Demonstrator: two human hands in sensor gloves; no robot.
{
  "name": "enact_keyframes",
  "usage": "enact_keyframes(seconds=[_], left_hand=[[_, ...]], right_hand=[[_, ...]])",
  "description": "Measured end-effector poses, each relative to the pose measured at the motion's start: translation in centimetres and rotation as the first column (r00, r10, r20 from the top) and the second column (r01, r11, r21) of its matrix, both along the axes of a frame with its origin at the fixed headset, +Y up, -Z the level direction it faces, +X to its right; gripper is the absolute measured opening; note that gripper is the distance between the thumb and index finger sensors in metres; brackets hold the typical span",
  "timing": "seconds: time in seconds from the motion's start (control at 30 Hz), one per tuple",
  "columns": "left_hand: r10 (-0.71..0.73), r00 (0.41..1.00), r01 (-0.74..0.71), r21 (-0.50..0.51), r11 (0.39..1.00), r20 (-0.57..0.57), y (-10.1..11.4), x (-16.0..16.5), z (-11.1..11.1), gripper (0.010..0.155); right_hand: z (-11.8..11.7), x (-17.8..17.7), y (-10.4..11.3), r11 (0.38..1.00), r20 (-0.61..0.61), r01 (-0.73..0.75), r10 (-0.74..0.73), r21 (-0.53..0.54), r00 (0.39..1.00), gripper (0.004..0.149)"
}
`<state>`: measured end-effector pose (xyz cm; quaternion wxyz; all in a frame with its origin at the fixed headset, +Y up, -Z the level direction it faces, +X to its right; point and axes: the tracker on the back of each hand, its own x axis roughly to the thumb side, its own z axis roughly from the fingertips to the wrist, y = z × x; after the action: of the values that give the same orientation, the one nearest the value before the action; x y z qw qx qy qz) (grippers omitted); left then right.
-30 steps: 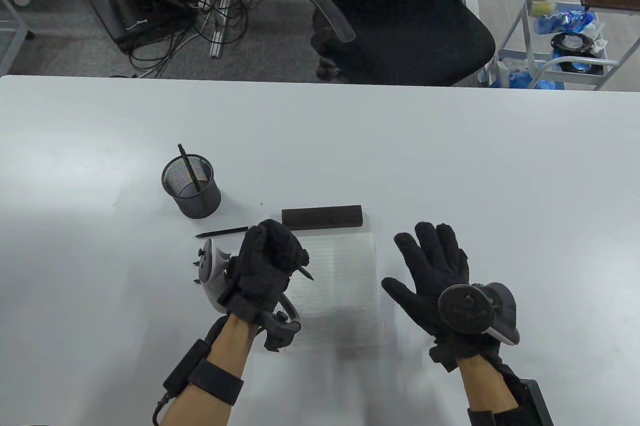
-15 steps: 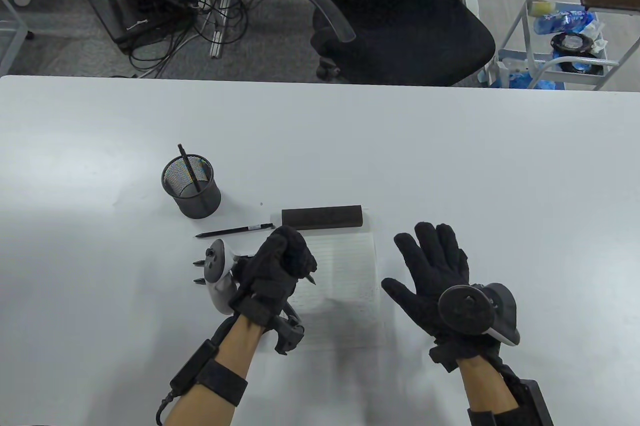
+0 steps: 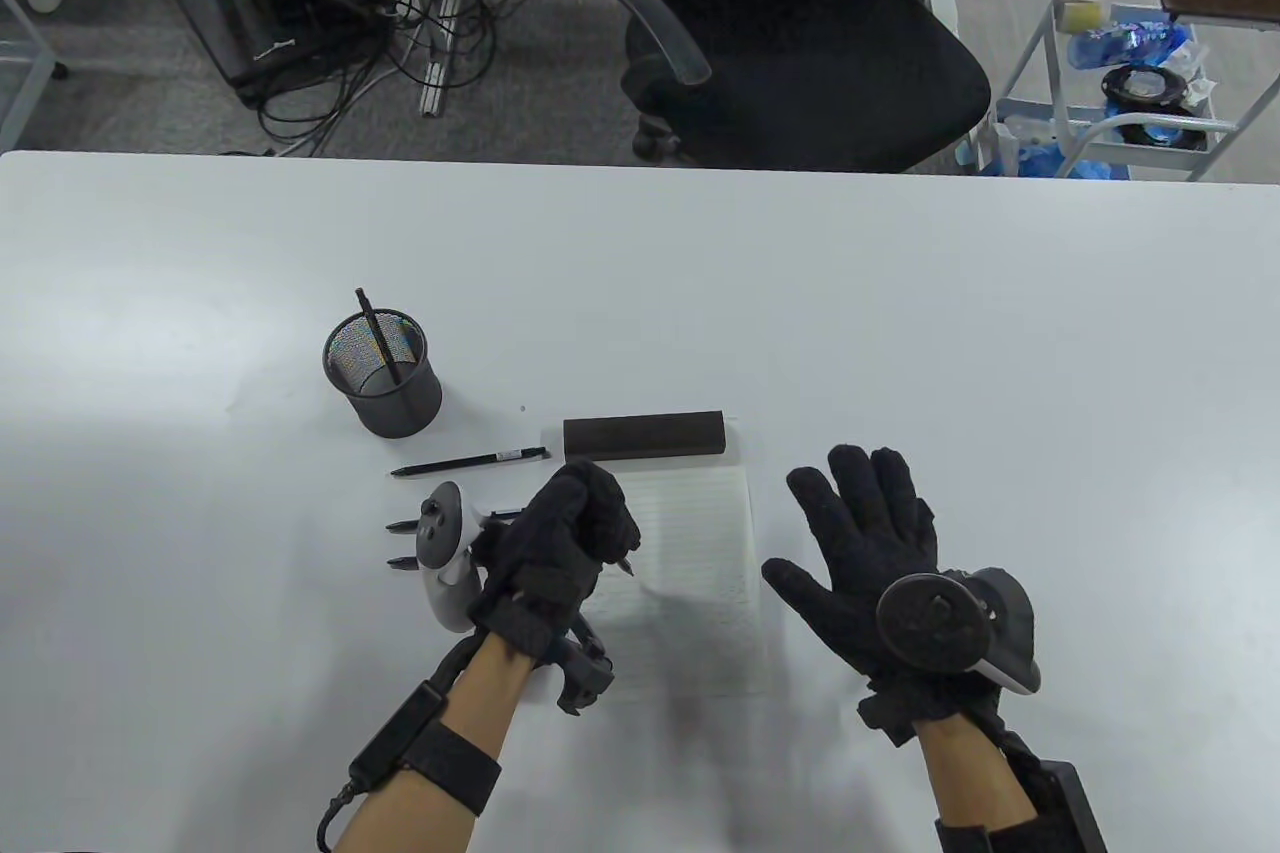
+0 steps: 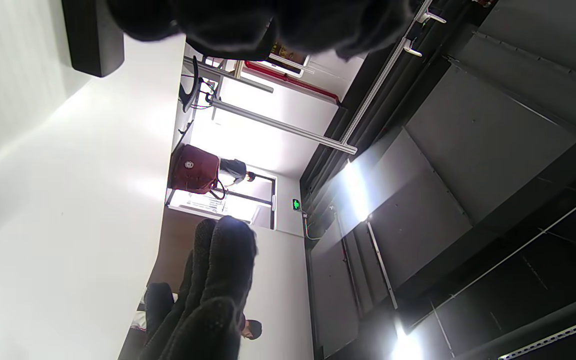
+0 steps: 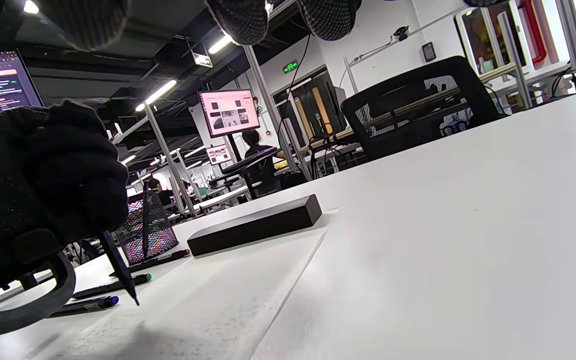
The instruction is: Press to extend mechanical pencil leads
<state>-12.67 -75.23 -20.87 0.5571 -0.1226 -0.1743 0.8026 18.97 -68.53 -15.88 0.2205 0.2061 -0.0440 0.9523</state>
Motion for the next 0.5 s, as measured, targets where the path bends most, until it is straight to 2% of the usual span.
enact_keyframes(seconds=[0.4, 0.5], left_hand=[[-0.057, 0.998, 0.056, 0.014, 0.998, 0.023, -0.13, 0.53, 0.03, 0.040], [-0.114, 0.993, 0.113, 0.013, 0.993, 0.039, -0.55, 0.91, 0.09, 0.040]], right_hand=[[0.04, 0.02, 0.01, 1.000, 0.000, 0.004, -0.004, 0.003, 1.000, 0.080], [0.03, 0.02, 0.02, 1.000, -0.001, 0.004, -0.004, 0.005, 1.000, 0.080]])
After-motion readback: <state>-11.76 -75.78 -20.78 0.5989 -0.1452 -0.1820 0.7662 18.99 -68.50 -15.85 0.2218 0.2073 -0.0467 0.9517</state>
